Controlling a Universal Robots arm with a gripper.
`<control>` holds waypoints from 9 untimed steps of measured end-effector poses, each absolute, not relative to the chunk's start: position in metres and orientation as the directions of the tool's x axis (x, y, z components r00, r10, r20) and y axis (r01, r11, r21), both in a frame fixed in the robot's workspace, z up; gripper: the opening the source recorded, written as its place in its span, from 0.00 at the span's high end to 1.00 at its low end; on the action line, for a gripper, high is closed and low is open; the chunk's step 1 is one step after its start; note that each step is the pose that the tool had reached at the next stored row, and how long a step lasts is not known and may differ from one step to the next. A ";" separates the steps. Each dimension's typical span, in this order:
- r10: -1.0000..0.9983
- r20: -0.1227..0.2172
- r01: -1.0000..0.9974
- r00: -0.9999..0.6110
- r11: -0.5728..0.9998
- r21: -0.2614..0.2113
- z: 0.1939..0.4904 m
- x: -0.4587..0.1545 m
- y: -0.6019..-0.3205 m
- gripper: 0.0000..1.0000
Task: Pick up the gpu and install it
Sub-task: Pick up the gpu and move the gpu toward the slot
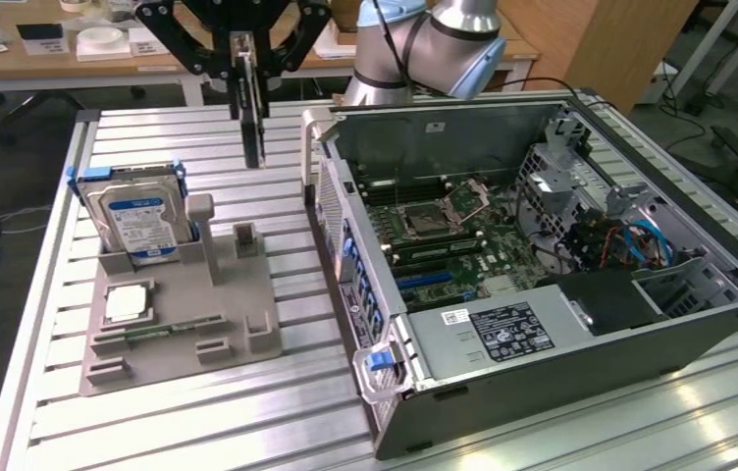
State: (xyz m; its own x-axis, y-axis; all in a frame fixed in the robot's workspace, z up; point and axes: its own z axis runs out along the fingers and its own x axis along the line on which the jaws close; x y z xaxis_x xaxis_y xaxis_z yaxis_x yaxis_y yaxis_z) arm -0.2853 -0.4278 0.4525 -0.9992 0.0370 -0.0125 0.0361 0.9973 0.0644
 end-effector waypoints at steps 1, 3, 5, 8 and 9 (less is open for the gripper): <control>0.037 -0.013 0.036 -0.999 0.997 0.065 0.452 -0.283 -0.428 0.72; 0.037 -0.013 0.036 -0.999 0.997 0.065 0.452 -0.280 -0.428 0.72; 0.037 -0.012 0.036 -0.999 0.997 0.064 0.452 -0.276 -0.428 0.72; 0.037 -0.013 0.036 -0.999 0.997 0.064 0.452 -0.270 -0.428 0.72; 0.037 -0.013 0.036 -0.999 0.997 0.064 0.452 -0.268 -0.428 0.72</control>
State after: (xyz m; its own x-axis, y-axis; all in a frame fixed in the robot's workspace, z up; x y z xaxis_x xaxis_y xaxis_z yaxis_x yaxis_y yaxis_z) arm -0.2684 -0.4278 0.4525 -0.9992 0.0370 -0.0125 0.0362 0.9973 0.0645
